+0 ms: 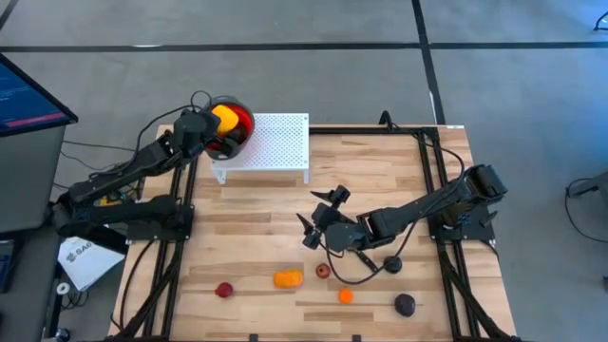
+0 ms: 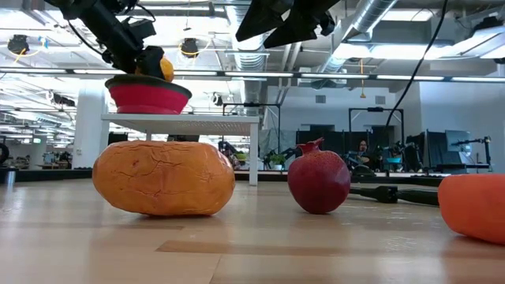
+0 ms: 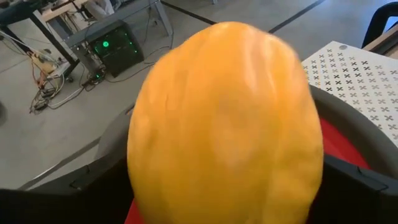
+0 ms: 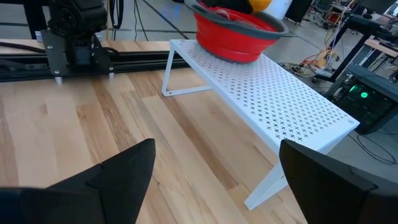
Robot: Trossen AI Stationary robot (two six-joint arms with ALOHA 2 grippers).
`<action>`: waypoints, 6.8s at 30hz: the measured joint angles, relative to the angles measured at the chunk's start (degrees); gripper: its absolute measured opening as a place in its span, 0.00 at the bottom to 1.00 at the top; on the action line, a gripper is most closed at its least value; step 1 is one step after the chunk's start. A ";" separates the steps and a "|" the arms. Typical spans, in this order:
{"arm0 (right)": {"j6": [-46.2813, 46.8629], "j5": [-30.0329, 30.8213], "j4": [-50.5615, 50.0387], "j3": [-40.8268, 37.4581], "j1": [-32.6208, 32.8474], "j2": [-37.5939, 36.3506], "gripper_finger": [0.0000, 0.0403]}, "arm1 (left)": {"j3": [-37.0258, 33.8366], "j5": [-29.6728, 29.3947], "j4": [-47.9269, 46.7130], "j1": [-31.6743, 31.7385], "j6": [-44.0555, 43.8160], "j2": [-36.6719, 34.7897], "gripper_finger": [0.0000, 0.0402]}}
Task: Pick & Place Fruit
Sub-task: Put the yellow bell pepper into the red strainer bowl on the shelf, then put the right red pomegranate into the red strainer bowl on the shelf
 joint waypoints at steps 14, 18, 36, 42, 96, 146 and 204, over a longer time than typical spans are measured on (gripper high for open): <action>0.01 0.00 0.00 0.00 -0.01 0.00 0.83 | 0.00 -0.02 -3.32 0.00 -1.46 0.00 0.94; 0.00 -0.01 0.00 0.00 0.00 0.00 0.83 | 0.00 -0.02 -3.39 0.00 -1.44 -0.20 0.94; -0.51 -2.45 -0.03 0.00 -0.20 0.00 0.83 | 0.02 20.78 -1.09 -0.66 1.32 -5.40 0.73; -3.82 -7.41 -6.30 0.02 0.48 0.00 0.83 | 0.02 42.45 -0.43 -11.41 -0.50 -5.39 0.65; -5.93 -49.79 31.57 -16.51 -5.35 4.78 0.49 | -23.35 21.69 64.12 -54.88 0.54 15.85 0.55; -3.36 -58.77 51.27 -16.33 -12.63 5.22 0.50 | -14.60 -5.57 67.27 -61.73 19.52 28.24 0.63; 3.47 -52.12 37.33 -16.79 -12.50 5.25 0.76 | -24.93 -42.32 66.74 -39.12 49.04 -17.85 0.49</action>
